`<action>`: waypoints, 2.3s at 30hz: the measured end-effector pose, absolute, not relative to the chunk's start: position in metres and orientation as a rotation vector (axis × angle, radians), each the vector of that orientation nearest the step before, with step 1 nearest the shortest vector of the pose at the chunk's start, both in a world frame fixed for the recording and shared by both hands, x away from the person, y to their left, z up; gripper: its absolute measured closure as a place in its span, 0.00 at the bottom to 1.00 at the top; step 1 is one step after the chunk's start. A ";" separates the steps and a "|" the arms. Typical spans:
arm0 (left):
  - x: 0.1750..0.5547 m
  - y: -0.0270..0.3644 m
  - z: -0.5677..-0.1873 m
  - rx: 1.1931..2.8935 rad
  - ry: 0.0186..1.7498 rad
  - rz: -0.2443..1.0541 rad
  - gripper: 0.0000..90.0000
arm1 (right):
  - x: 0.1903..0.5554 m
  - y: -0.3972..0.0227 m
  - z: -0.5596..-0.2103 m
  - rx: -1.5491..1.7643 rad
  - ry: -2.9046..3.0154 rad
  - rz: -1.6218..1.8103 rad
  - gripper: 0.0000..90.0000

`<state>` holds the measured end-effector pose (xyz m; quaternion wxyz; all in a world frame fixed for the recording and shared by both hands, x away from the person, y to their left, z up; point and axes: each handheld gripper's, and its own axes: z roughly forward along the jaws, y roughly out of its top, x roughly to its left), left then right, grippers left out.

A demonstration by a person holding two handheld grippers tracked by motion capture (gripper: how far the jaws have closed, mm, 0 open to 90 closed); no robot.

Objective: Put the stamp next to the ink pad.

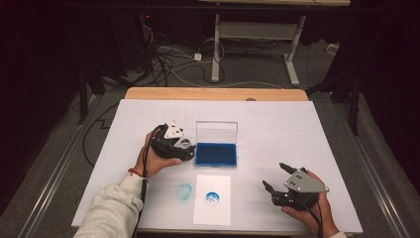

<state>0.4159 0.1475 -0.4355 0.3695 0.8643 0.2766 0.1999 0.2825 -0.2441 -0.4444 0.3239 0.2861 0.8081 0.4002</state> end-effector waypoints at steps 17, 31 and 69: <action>0.405 0.146 -0.424 2.155 0.627 0.553 0.18 | 0.282 -0.244 -0.443 0.741 2.121 1.053 0.28; 0.394 0.143 -0.416 2.149 0.584 0.612 0.18 | 0.281 -0.244 -0.443 0.742 2.116 1.056 0.28; 0.343 0.142 -0.402 2.118 0.455 0.722 0.18 | 0.276 -0.242 -0.437 0.723 2.099 1.080 0.28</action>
